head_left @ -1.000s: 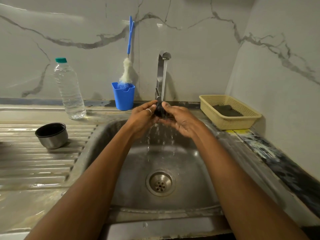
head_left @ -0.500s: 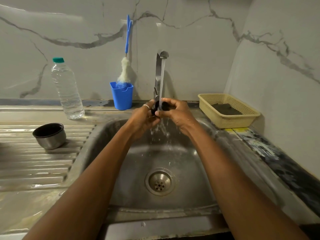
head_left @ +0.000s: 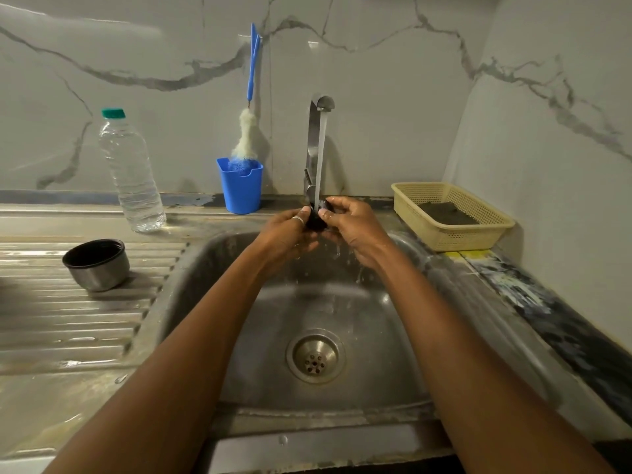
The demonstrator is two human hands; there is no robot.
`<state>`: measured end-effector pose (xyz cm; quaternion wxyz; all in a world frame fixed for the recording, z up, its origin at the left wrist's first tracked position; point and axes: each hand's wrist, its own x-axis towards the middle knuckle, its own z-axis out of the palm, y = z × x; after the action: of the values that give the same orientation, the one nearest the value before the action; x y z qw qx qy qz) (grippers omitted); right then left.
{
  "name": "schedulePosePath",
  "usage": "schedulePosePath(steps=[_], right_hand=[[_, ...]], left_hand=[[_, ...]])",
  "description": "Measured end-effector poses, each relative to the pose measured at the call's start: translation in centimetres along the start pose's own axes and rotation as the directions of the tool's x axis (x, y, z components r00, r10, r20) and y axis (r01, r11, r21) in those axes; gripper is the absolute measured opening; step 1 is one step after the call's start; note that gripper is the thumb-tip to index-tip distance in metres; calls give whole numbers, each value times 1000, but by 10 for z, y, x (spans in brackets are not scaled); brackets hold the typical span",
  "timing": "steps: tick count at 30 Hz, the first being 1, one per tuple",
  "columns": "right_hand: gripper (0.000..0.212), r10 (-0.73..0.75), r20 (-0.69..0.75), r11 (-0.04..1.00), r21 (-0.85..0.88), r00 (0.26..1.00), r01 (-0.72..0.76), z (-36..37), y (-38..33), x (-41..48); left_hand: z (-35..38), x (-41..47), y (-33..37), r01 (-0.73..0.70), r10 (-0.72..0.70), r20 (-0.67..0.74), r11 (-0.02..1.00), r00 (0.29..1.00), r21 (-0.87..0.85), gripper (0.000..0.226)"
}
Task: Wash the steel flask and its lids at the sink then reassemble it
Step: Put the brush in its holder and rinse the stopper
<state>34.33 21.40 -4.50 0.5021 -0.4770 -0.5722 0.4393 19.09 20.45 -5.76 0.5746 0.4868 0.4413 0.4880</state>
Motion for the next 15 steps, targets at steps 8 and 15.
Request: schedulePosePath(steps=[8,15], right_hand=[[35,-12,-53,965,-261,999,-2,6,1,-2],[29,-151,50,978,-137,987,156,6,0,-4]], left_hand=[[-2,1,-1,-17,17,-35,1000,999,-1,33],[-2,1,-1,36,-36,6,993,999,-113,31]])
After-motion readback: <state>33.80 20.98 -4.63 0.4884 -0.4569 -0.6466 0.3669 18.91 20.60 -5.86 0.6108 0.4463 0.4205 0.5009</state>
